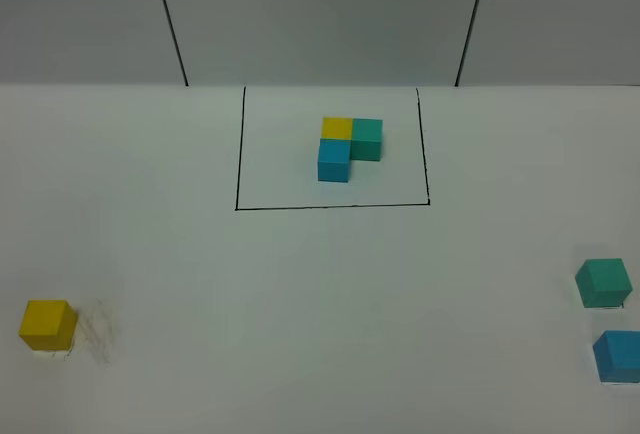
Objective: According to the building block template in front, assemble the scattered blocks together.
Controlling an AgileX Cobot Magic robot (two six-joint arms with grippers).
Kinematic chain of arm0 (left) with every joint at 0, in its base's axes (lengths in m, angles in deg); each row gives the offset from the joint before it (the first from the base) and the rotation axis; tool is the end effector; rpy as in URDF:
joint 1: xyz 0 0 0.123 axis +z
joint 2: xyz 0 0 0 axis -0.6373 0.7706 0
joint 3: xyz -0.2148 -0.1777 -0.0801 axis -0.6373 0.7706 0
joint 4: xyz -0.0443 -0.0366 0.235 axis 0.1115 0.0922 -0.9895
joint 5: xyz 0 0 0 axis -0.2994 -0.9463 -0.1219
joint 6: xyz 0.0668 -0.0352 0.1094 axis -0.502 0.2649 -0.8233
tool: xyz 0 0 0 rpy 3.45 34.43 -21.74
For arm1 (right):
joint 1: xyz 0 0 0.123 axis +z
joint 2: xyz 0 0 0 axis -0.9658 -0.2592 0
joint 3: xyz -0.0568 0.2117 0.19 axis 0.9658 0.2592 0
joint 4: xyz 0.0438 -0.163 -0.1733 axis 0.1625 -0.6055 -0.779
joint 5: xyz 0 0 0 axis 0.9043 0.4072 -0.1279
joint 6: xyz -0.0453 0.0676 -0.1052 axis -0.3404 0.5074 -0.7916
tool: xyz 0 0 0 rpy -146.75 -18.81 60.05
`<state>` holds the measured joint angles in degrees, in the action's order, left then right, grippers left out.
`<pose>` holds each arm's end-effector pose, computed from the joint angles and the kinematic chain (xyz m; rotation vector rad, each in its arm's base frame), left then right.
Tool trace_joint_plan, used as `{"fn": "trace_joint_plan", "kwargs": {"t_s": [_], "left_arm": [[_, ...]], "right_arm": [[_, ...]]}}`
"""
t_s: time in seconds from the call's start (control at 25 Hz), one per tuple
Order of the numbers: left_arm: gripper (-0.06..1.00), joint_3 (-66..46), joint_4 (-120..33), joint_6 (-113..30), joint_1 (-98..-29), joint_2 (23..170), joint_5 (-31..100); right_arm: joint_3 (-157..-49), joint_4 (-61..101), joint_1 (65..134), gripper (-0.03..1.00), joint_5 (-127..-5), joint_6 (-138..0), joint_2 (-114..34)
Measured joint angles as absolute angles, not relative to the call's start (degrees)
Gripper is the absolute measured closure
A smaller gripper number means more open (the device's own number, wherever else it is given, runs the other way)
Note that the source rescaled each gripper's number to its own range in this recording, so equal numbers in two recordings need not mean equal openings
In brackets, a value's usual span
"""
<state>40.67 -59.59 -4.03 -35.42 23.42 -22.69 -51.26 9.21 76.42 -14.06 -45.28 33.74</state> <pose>0.0167 0.0056 0.2545 -0.1361 2.0358 0.0540 0.0176 -0.0047 0.2511 -0.0094 2.0481 -0.0293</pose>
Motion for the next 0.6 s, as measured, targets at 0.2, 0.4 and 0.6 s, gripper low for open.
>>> {"fn": "trace_joint_plan", "kwargs": {"t_s": [0.2,0.4,0.6], "left_arm": [[0.57,40.67,-59.59,-4.03,-35.42,23.42,-22.69],[0.57,40.67,-59.59,-4.03,-35.42,23.42,-22.69],[0.57,40.67,-59.59,-4.03,-35.42,23.42,-22.69]], "right_arm": [[-51.26,9.21,76.42,0.97,-14.06,-45.28,33.74],[-51.26,9.21,76.42,0.97,-14.06,-45.28,33.74],[-51.26,9.21,76.42,0.97,-14.06,-45.28,33.74]]}}
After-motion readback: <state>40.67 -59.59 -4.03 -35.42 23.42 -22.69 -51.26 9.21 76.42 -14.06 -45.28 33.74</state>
